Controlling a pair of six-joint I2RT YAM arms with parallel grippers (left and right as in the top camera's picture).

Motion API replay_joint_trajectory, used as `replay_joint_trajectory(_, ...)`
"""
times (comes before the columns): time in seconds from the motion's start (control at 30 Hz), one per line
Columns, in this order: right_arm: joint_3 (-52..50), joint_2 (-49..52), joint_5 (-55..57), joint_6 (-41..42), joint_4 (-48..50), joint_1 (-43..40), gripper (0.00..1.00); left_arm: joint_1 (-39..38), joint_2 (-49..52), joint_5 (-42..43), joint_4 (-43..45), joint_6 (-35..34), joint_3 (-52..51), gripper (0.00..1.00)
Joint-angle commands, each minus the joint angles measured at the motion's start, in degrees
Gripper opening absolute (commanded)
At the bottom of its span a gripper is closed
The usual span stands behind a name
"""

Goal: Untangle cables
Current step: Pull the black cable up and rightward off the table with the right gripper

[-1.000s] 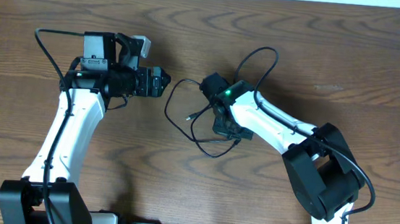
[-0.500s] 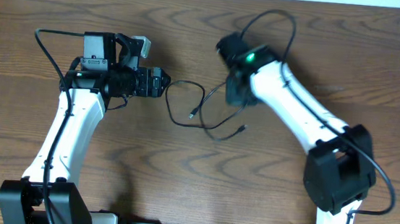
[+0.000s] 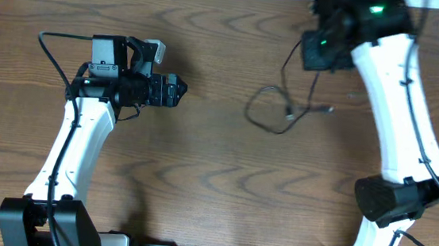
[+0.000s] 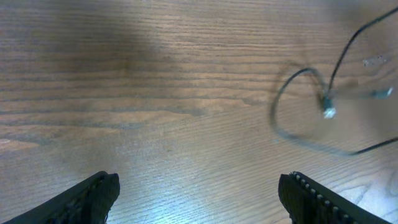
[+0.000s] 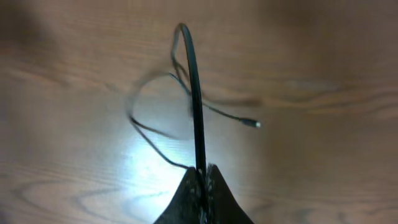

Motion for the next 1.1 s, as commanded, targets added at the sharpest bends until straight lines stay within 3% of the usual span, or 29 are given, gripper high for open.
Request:
replay_joint_trajectory(0.0, 6.6, -1.9, -1.7, -3.0, -2.5, -2.1, 0.01, -0.2, -0.4, 1.3, -0.1, 0.8, 0.4, 0.87)
replay_joint_trajectory(0.4, 11.0, -2.0, -1.9, -3.4, -4.4, -6.8, 0.01, -0.2, -0.4, 2.9, 0.1, 0.8, 0.4, 0.87)
replay_joint_trajectory(0.73, 11.0, -1.2, -3.5, -7.8, 3.6, -14.3, 0.01, -0.2, -0.4, 3.0, 1.3, 0.8, 0.4, 0.87)
replay_joint_trajectory(1.07, 11.0, 8.5, -18.6, -11.1, 17.7, -27.4, 0.01, -0.2, -0.4, 6.1, 4.6, 0.7, 0.4, 0.88)
